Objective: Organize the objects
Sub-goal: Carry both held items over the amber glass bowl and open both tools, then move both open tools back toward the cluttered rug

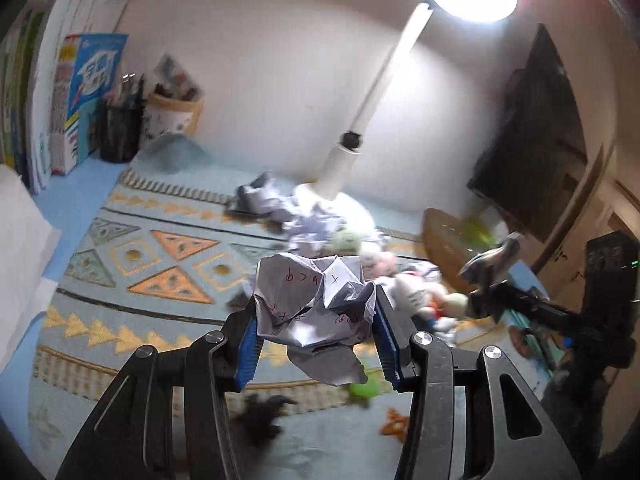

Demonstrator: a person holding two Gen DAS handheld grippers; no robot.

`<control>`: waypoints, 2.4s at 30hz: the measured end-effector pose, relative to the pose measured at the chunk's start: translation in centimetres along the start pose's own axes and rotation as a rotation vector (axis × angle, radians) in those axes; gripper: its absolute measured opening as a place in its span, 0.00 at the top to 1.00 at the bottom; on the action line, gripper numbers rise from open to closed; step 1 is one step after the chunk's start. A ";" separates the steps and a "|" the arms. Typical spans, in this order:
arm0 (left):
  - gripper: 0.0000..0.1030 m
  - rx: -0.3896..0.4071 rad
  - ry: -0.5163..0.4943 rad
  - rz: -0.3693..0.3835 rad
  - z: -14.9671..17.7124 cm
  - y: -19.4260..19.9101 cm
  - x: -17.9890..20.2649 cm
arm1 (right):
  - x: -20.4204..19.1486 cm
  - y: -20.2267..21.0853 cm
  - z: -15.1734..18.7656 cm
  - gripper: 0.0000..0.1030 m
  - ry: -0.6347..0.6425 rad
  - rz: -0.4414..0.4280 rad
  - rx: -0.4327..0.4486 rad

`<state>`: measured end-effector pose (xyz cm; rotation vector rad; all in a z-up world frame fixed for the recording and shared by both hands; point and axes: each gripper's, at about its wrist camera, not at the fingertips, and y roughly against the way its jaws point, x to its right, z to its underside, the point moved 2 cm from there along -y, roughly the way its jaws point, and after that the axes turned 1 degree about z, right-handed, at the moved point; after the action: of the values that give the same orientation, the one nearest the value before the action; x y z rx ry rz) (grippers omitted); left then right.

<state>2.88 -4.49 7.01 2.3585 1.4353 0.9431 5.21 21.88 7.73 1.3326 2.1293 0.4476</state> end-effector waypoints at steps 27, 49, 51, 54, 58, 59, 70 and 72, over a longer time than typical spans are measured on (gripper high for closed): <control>0.55 -0.189 -0.065 0.039 7.2 -7.0 7.5 | 10.1 -2.7 6.7 0.40 -0.099 0.371 -0.238; 0.55 -0.150 -0.215 0.199 -2.6 -16.2 23.6 | 16.8 8.2 -3.6 0.70 -0.304 0.520 0.106; 0.55 -0.166 -0.208 0.202 -3.2 -18.3 24.4 | 18.3 7.7 -4.3 0.70 -0.327 0.562 0.102; 0.30 -0.181 -0.216 0.205 -3.8 -21.0 25.4 | 20.5 6.2 -5.3 0.63 -0.361 0.583 0.066; 0.17 -0.212 -0.192 0.201 -4.3 -22.8 25.5 | 22.3 5.2 -4.8 0.38 -0.395 0.591 0.023; 0.17 -0.213 -0.190 0.205 -4.3 -22.6 25.4 | 22.3 5.5 -4.6 0.38 -0.397 0.587 0.026; 0.16 -0.040 -0.194 0.116 -3.3 -11.6 21.0 | 14.1 6.6 -2.9 0.38 -0.262 0.372 0.092; 0.16 0.014 -0.171 0.063 -2.8 -8.5 18.6 | 11.6 6.1 -2.0 0.38 -0.218 0.320 0.108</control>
<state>0.96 15.31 12.56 2.4406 1.3146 0.7268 4.38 35.06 9.22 1.7110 1.7905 0.2997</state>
